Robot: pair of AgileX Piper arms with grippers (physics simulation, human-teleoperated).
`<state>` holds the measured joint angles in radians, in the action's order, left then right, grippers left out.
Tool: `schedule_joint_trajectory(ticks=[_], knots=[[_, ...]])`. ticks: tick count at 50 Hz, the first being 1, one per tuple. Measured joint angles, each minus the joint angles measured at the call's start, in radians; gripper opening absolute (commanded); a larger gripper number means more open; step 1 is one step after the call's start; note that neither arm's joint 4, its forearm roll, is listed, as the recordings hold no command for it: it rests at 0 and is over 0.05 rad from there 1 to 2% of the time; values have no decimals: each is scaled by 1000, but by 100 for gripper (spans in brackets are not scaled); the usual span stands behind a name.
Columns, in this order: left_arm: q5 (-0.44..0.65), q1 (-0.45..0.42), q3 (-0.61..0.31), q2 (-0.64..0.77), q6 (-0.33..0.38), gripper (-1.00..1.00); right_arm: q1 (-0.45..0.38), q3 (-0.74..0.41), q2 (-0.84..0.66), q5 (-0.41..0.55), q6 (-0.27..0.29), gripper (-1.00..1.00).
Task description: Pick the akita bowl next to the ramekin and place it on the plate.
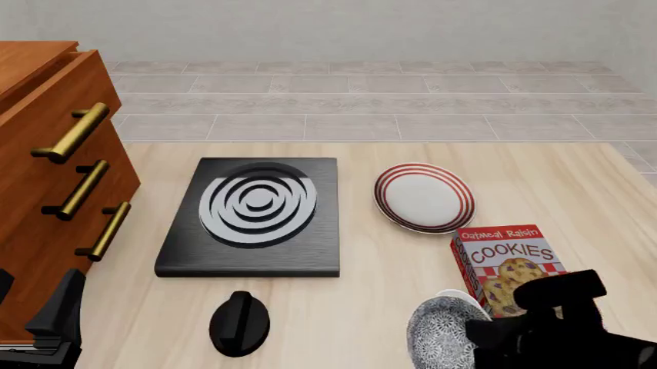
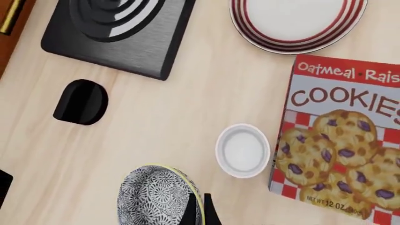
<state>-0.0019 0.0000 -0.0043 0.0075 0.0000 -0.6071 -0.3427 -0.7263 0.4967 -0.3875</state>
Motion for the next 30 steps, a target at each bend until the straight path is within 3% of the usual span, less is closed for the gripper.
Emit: schedule_joint_trajectory(ticks=[30], knots=[[0, 0, 0, 0, 0, 100, 53, -69, 57, 54, -73, -100]])
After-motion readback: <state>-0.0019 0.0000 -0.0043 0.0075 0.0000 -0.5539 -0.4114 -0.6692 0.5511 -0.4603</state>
